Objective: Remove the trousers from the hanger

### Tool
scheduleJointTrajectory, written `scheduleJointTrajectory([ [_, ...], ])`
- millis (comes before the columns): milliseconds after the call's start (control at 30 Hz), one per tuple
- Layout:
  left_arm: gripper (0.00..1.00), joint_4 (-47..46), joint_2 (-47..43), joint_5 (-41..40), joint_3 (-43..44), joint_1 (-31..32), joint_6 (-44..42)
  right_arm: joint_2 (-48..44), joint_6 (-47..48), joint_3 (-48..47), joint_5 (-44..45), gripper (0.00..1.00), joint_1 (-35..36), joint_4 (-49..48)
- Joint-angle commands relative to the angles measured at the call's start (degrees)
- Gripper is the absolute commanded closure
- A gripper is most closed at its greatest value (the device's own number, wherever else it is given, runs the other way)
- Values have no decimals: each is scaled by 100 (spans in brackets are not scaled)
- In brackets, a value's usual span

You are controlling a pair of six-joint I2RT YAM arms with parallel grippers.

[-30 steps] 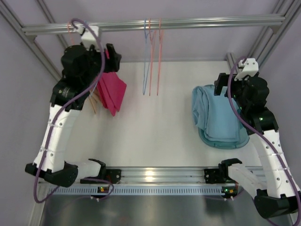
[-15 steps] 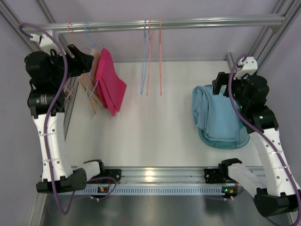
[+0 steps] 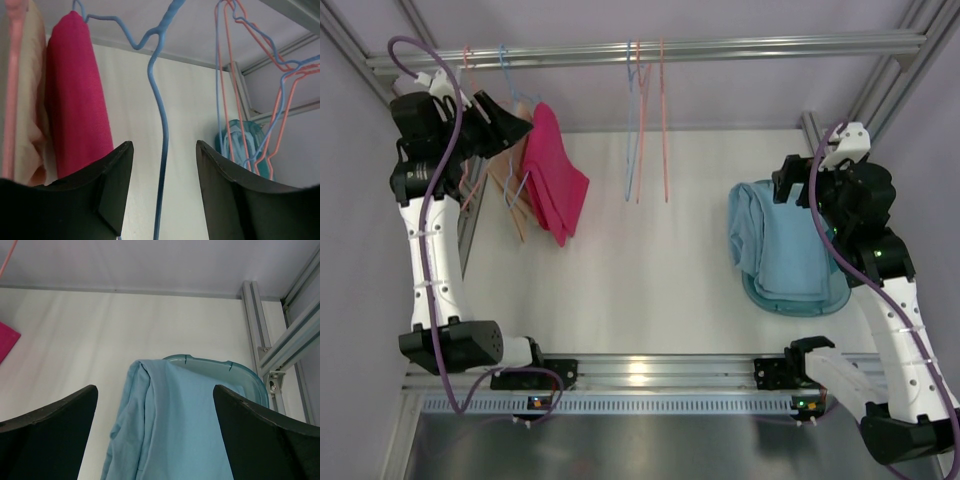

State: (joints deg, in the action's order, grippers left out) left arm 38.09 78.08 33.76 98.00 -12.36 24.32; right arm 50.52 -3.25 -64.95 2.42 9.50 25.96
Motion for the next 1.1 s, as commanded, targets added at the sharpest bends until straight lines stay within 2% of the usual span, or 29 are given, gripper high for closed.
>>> scheduleJointTrajectory([
  [0, 43, -556, 49, 666, 290, -30, 493, -95, -53, -97, -48, 1, -88, -179],
  [67, 49, -670, 84, 877, 255, -21, 688, -86, -71, -88, -57, 1, -88, -205],
  [233, 56, -1338, 163, 1335, 9, -21, 1435, -69, -89, -97, -74, 1, -88, -196],
  [567, 64, -2129, 401, 1669, -202, -21, 2682, -51, -141, -115, -101, 1, -88, -205],
  [833, 76, -2463, 401, 1774, -386, -12, 3158, -16, -159, -115, -136, 1, -106, -214],
  [1067, 97, -3113, 251, 1722, -360, 23, 3290, 10, -168, -115, -206, 0, -106, -223],
])
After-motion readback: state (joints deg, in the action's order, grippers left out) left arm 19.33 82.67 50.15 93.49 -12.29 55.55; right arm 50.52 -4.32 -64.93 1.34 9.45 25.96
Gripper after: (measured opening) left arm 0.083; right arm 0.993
